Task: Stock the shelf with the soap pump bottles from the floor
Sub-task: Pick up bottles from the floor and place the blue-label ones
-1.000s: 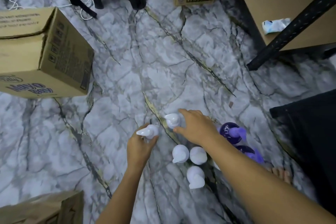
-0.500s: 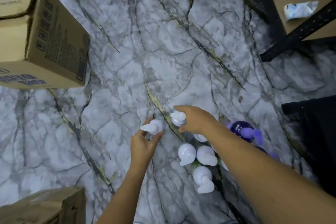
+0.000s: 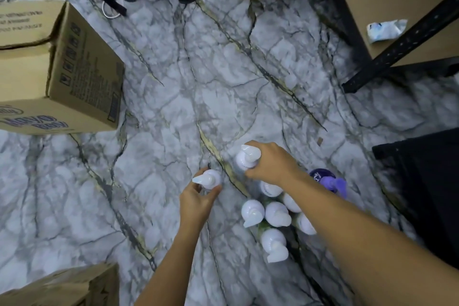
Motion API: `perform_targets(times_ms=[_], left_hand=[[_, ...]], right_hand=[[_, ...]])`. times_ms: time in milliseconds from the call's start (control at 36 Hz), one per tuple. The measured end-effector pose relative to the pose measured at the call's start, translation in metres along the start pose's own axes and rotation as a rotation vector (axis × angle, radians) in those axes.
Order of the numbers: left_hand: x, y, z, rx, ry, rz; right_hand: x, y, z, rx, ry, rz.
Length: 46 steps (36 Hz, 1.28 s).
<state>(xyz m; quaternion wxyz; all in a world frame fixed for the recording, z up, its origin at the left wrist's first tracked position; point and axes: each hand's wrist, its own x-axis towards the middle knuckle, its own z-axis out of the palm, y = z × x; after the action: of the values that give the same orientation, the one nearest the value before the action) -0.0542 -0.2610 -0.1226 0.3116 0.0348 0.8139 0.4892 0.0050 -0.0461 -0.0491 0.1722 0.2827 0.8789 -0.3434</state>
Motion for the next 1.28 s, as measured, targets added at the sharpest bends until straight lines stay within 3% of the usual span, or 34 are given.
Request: perform_targets(times_ms=[361, 500, 722, 861, 1028, 1278], left_hand=[[-0.004, 0.029, -0.002, 0.225, -0.006, -0.086], [-0.021, 0.066, 0.005, 0.209, 0.052, -0.02], [-0.051, 0.179, 0.018, 0.191, 0.08, 0.292], [-0.095, 0.265, 0.029, 0.06, 0.057, 0.522], [-0.157, 0.358, 0.054, -0.041, -0.054, 0.776], [-0.286, 0.48, 0.096, -0.128, -0.347, 1.103]], right_hand=[[-0.097, -0.029, -0.088, 0.132, 0.254, 0.01], [-0.149, -0.032, -0.13, 0.199, 0.383, -0.006], [-0.225, -0.031, -0.195, 0.227, 0.588, -0.01], [-0.276, -0.03, -0.237, 0.242, 0.727, -0.016], [-0.353, -0.027, -0.285, 0.224, 0.931, -0.022], [-0.476, -0.015, -0.353, 0.204, 1.257, 0.027]])
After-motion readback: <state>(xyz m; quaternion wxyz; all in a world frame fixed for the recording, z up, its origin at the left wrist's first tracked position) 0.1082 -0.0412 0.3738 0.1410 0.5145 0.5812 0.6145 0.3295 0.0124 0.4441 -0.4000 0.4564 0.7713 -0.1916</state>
